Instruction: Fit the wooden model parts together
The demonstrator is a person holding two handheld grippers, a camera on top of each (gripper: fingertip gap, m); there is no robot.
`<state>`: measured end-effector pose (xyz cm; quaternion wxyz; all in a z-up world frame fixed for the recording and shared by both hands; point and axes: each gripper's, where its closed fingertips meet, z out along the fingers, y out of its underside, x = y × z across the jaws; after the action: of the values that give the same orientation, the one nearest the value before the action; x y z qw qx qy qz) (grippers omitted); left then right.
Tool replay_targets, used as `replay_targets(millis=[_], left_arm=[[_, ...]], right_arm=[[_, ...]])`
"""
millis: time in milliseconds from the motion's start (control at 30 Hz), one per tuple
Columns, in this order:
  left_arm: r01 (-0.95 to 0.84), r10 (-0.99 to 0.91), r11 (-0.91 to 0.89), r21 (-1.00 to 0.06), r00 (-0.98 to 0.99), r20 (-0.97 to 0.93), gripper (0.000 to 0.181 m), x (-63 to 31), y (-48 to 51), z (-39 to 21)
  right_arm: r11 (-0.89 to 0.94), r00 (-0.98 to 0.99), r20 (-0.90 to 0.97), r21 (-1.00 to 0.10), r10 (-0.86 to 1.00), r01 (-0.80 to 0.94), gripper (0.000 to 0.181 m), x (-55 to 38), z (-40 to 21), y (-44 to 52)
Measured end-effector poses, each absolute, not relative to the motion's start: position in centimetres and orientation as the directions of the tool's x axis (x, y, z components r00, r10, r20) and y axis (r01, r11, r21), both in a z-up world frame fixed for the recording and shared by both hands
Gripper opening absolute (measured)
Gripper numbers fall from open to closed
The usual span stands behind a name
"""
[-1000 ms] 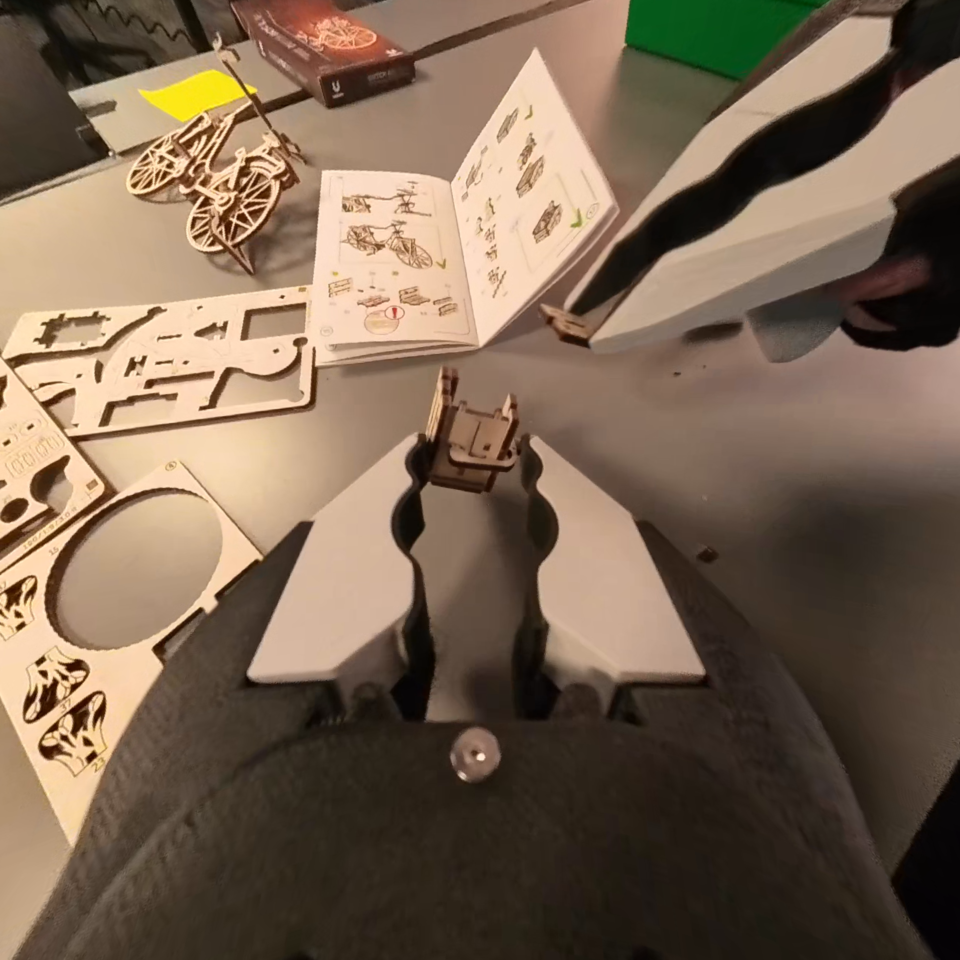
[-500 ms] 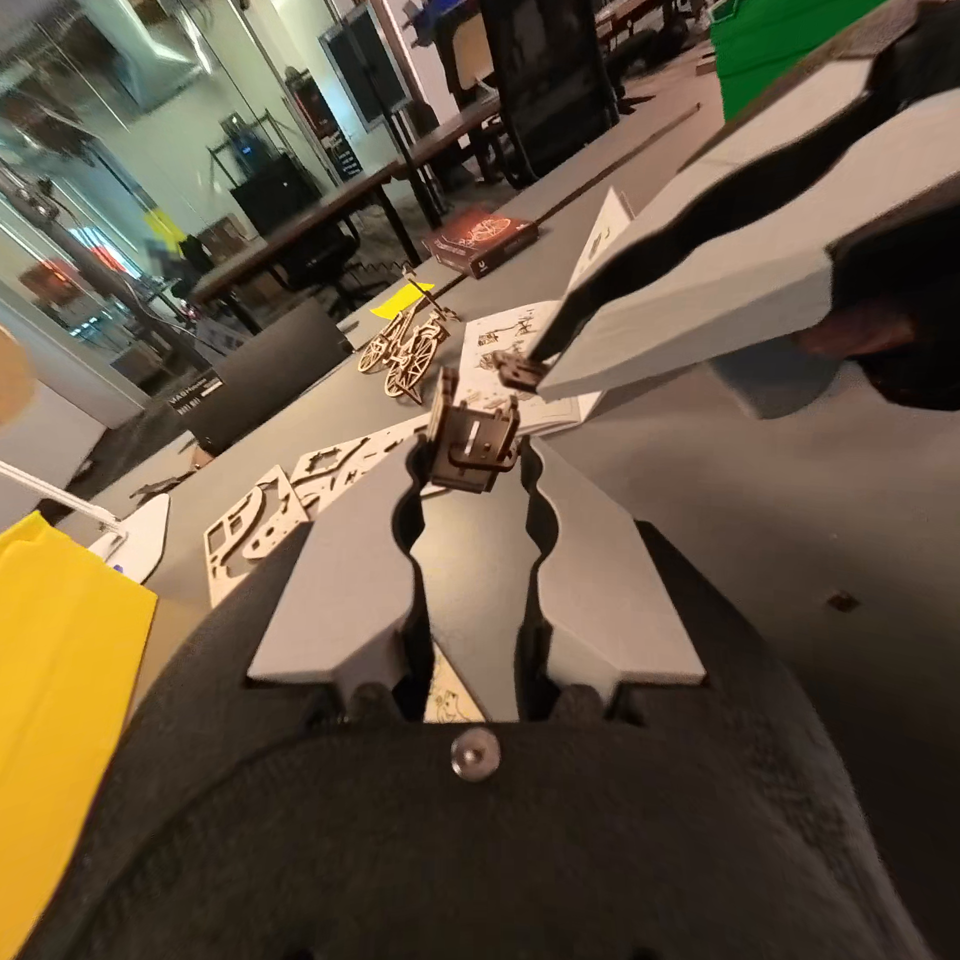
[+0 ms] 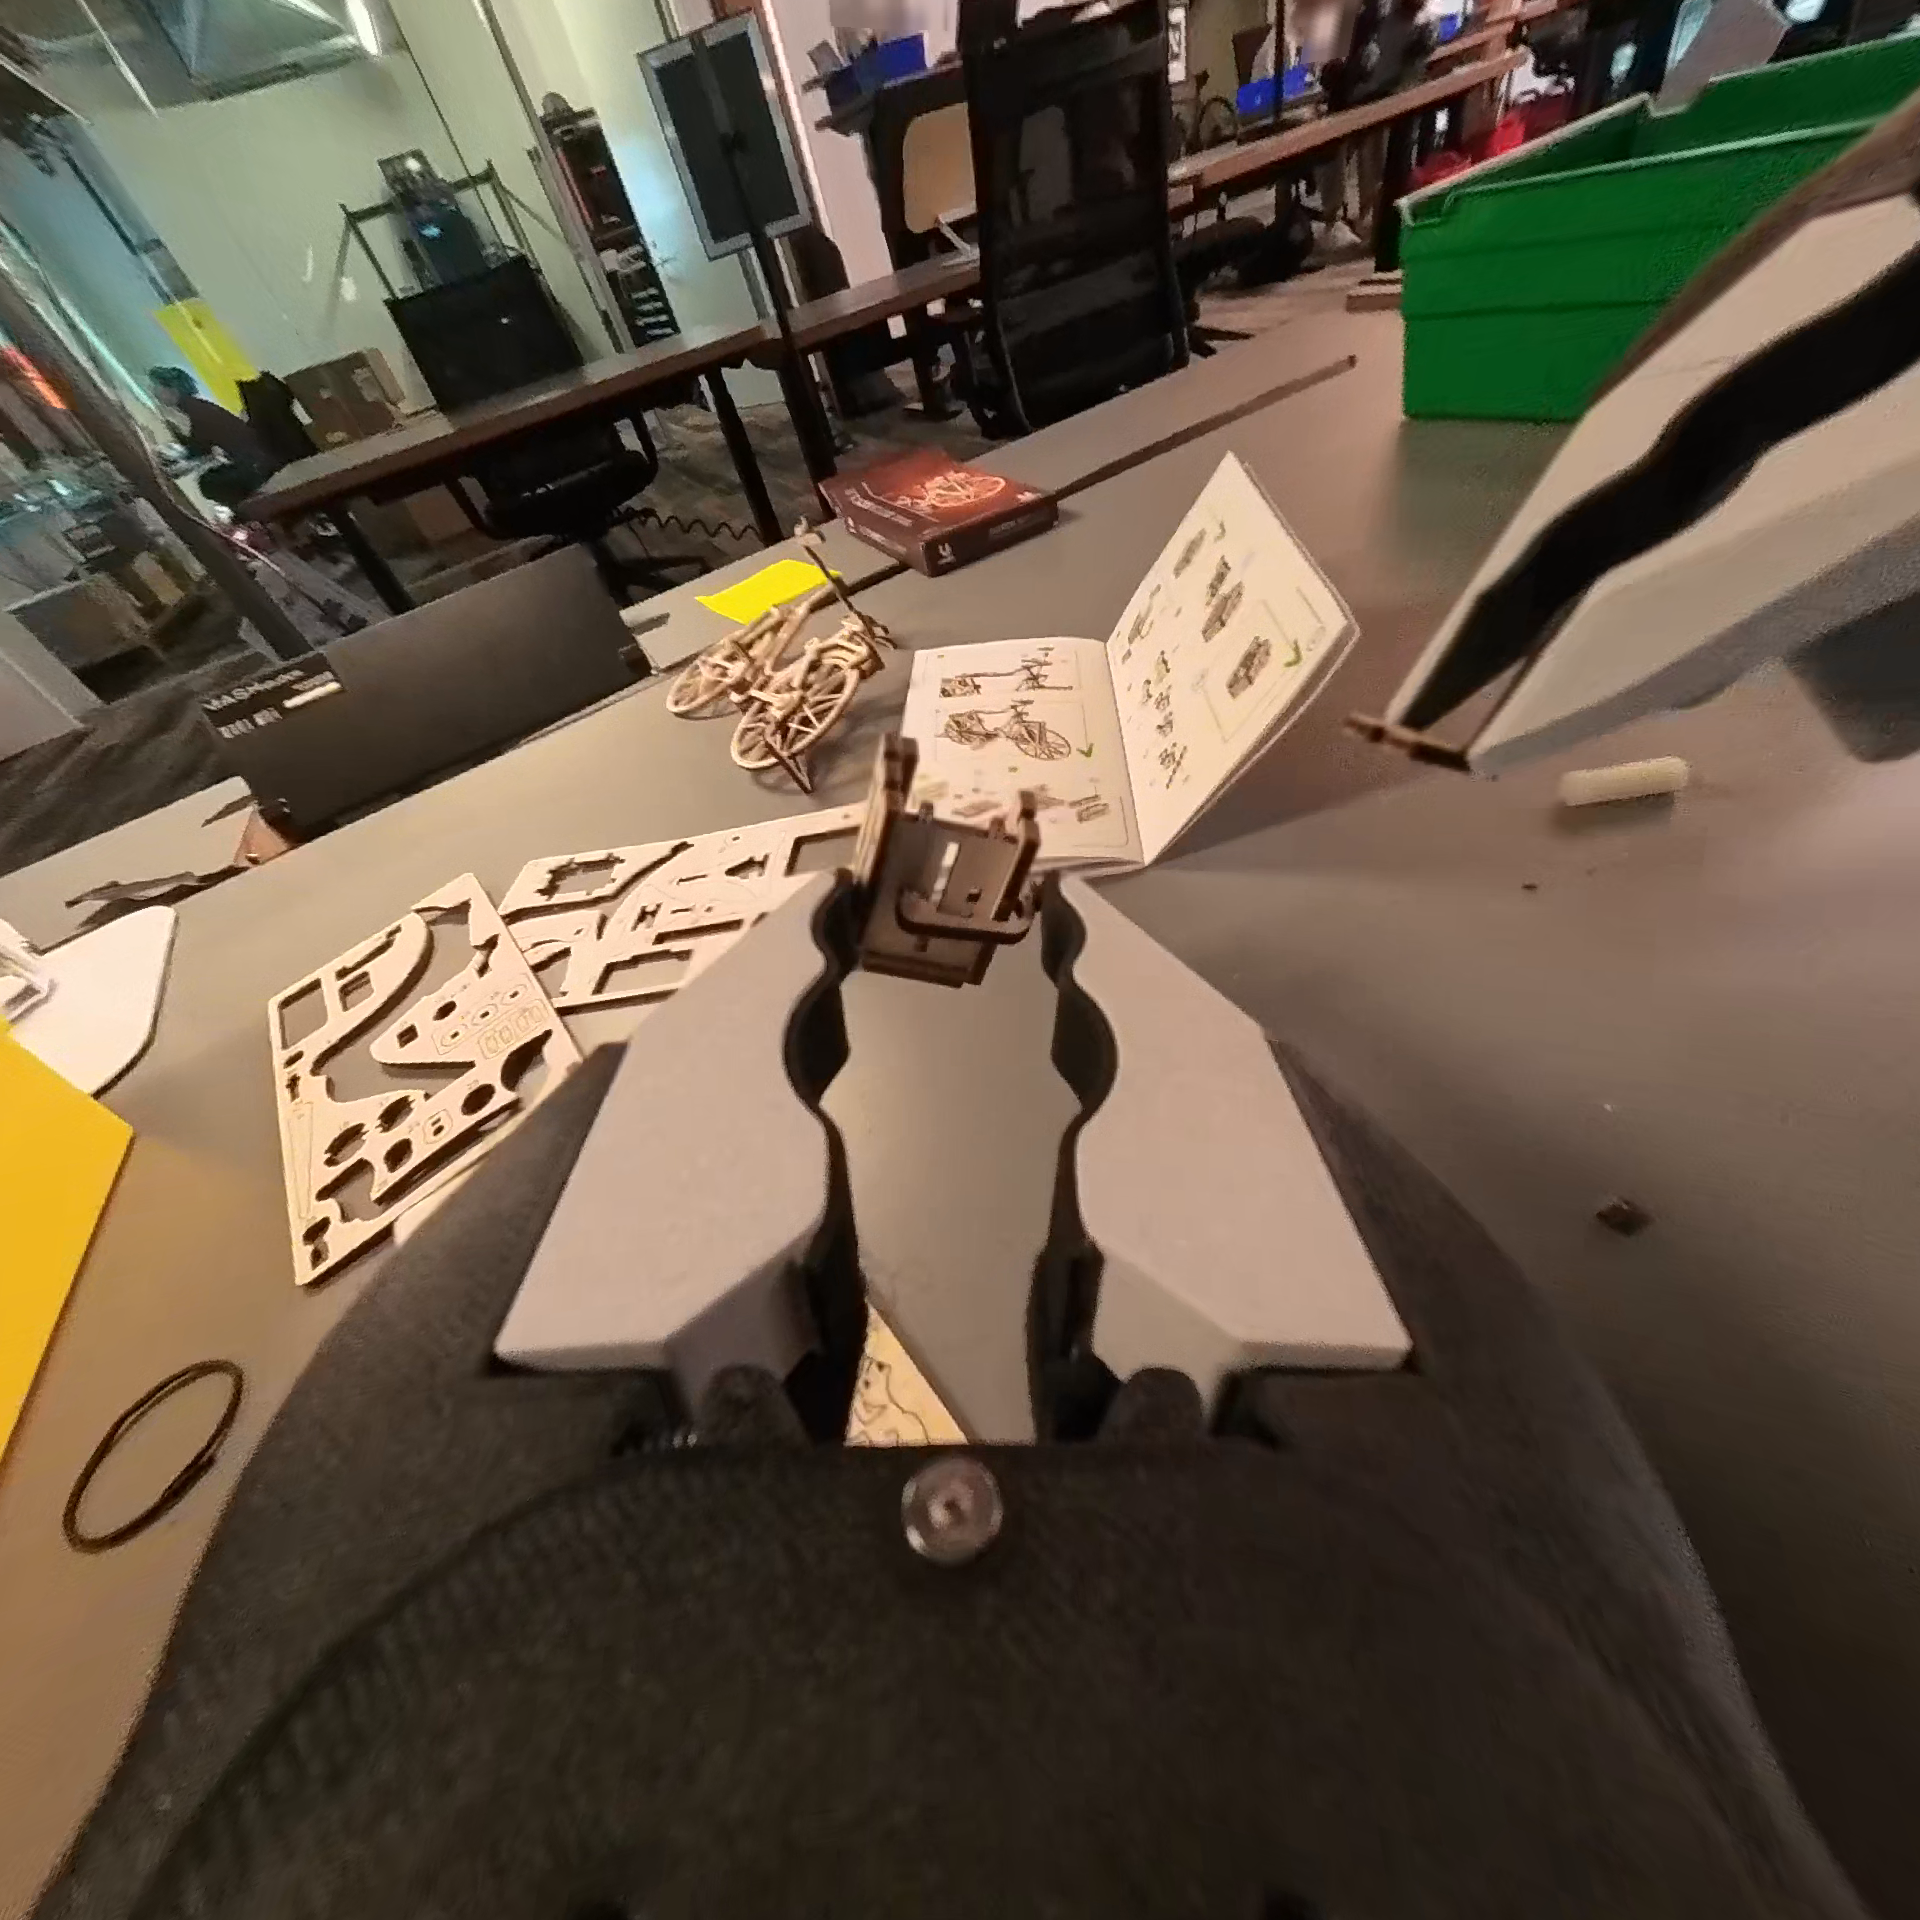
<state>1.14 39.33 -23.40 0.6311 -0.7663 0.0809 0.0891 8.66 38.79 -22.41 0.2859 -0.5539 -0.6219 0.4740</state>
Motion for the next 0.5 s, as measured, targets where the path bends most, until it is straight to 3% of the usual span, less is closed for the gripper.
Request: replay_targets(millis=[133, 233, 300, 433, 500], left_arm=[[-0.307, -0.172, -0.419, -0.855, 0.951, -0.257, 0.034, 1.8, 39.1, -27.1], [-0.259, -0.254, -0.591, -0.764, 0.959, -0.129, 0.035, 2.0, 39.0, -30.1], [-0.220, -0.275, -0.599, -0.769, 0.959, -0.060, 0.041, 2.4, 39.1, -30.2], [-0.137, -0.188, -0.552, -0.822, 0.981, -0.038, 0.103, 1.6, 38.0, -28.4], [-0.100, -0.256, -0.369, -0.924, 0.967, -0.002, 0.092, 3.9, 37.2, -25.3]], right_arm=[[0.065, -0.139, -0.003, -0.876, 0.990, 0.478, 0.013, 10.1, -23.7, 40.9], [0.200, -0.165, 0.136, -0.857, 0.977, 0.475, 0.013, 10.7, -23.8, 40.8], [0.255, -0.179, 0.193, -0.852, 0.965, 0.457, 0.013, 10.8, -23.7, 40.4], [0.295, -0.126, 0.268, -0.899, 0.955, 0.325, 0.014, 11.0, -21.3, 40.0], [0.209, -0.098, 0.194, -0.961, 0.976, 0.182, 0.013, 11.1, -19.1, 39.2]])
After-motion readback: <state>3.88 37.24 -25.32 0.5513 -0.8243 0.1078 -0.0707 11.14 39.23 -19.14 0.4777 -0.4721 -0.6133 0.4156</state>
